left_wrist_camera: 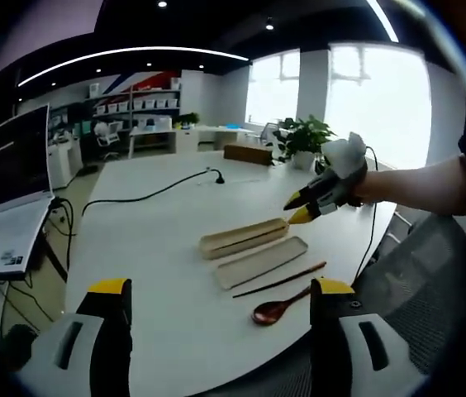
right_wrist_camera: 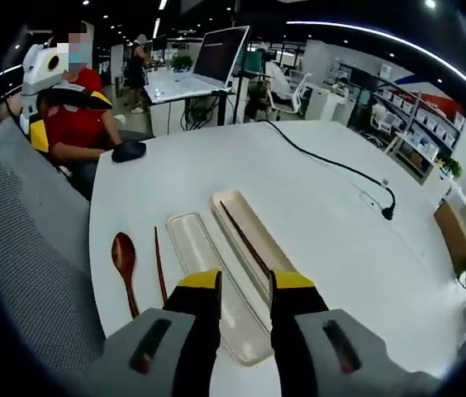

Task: Arrange the utensils inside the cutlery case until each visible utensil rests in its matching compartment.

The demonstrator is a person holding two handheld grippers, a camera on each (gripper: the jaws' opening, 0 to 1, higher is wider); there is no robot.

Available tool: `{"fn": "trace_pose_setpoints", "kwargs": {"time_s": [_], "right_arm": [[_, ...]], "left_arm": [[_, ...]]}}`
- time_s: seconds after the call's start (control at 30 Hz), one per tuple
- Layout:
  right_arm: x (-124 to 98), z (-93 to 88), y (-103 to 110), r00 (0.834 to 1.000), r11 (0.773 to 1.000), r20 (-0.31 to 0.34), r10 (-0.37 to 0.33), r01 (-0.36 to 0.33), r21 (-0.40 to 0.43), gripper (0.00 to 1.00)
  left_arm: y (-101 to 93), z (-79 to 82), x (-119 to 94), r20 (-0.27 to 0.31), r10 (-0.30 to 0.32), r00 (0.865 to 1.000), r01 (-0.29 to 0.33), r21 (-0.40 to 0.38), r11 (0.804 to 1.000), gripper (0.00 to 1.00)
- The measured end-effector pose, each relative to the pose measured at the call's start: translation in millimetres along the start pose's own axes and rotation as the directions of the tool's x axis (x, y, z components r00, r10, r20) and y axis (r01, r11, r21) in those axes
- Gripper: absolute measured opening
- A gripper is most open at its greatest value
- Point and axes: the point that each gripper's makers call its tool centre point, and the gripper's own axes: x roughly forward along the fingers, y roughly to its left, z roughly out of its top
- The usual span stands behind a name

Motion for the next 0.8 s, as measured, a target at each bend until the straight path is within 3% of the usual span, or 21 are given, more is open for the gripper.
{"fn": "trace_pose_setpoints", "kwargs": {"time_s": [0.5,0.8], "right_arm": [[-9,4.2,13,1.0,0.999,-0.01,0.025,-0.026,-0.04,0.2],[-11,14.2,28,0.997,0.996,-0.013,0.079,-0.079,-0.049,0.21]], "left_arm": [[1.2,0.0,0,0.009,-0.006,1.0,0.006,-0.017,1.0,0.92],[1.1,-0.8,-1,0.007,-0.004,1.0,0.004,-0.016,1.0,0.92]]}}
